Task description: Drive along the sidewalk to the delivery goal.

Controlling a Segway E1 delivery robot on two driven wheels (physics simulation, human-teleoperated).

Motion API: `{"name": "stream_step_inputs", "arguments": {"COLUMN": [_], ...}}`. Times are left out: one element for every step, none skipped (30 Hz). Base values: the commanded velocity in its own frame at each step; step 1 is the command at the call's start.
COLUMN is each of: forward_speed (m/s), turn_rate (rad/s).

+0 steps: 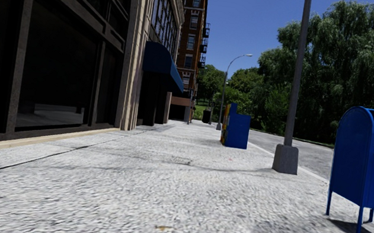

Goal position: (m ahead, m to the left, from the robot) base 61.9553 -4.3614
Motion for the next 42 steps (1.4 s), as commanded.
{"name": "stream_step_inputs", "arguments": {"forward_speed": [1.98,1.98,1.98,1.97,1.93,1.93,1.93,1.89,1.82,1.79,1.79,1.78,1.78,1.78,1.78,1.78,1.82,1.9,1.9,1.93,1.94,1.95,1.93,1.93,1.92,1.92,1.92,1.92,1.92,1.92,1.92,1.92,1.92,1.92,1.92,1.92,1.92,1.92,1.9,1.9,1.9,1.9], "turn_rate": [0.0,0.0,0.0,0.0,0.0,0.0,0.0,0.0,0.0,0.0,0.0,0.0,0.0,0.0,0.0,0.0,0.0,0.0,0.0,0.0,0.0,0.0,0.0,0.0,0.0,0.0,0.0,0.0,0.0,0.0,0.0,0.0,0.0,0.0,0.0,0.0,0.0,0.0,0.0,0.0,0.0,0.0]}}
